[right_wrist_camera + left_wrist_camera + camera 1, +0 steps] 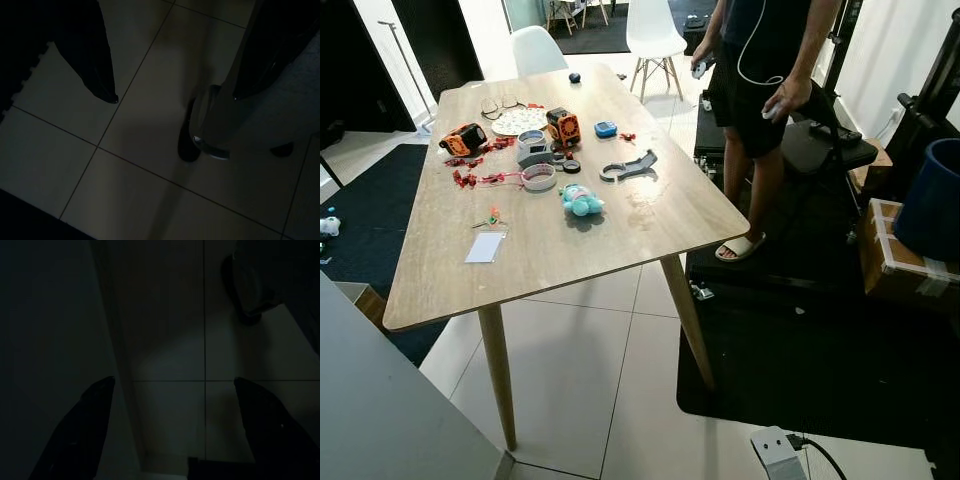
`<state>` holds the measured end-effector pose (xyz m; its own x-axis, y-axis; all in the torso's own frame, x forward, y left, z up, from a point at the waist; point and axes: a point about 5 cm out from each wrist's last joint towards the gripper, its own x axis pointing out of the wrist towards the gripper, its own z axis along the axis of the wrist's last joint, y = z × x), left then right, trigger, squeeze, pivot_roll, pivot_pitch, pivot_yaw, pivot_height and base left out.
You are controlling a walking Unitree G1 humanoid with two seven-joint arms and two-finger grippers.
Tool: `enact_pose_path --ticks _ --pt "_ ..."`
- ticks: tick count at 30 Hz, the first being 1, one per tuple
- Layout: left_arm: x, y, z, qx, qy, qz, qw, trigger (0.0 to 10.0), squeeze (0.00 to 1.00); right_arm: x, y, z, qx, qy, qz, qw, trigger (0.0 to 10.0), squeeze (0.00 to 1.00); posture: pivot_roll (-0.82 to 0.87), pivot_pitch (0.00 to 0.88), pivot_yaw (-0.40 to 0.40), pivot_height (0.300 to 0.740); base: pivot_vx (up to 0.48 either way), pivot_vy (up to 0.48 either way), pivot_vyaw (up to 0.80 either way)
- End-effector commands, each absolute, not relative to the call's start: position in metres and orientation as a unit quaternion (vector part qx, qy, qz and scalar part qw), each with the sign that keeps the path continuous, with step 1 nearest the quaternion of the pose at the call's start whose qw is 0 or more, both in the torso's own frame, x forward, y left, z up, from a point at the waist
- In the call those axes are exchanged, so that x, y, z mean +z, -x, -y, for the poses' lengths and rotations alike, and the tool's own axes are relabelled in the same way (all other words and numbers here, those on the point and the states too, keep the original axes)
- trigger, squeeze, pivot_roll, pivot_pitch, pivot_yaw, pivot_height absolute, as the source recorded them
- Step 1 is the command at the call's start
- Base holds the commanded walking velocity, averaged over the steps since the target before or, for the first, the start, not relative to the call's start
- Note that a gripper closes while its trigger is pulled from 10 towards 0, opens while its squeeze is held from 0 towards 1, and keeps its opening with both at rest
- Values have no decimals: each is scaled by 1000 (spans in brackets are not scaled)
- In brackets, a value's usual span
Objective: Hang keys on a hook
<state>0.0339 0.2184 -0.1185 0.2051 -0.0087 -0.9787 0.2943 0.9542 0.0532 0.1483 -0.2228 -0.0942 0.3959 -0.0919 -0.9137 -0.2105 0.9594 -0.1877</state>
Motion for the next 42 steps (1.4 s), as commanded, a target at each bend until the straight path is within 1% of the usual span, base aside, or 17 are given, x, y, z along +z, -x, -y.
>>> enact_pose_path --ticks 1,29,32,37,42 --pt "-118 -32 -222 -99 -119 -627 764 10000 0 -95 -148 218 39 132 -550 824 10000 0 -108 0 97 740 0 0 0" --pt "-118 -31 -221 -110 -119 -629 760 10000 0 -98 -140 220 34 130 -556 820 10000 0 -114 0 104 740 262 0 0" --pt "-118 -31 -222 -95 -113 -628 764 10000 0 -98 -140 221 35 131 -556 820 10000 0 -114 0 104 740 0 0 0" --pt "-118 -31 -222 -97 -114 -629 763 10000 0 -97 -140 221 34 129 -554 822 10000 0 -114 0 104 740 0 0 0" --pt "-118 -31 -222 -100 -117 -630 762 10000 0 -96 -142 223 27 120 -545 829 10000 0 -121 0 106 740 0 0 0"
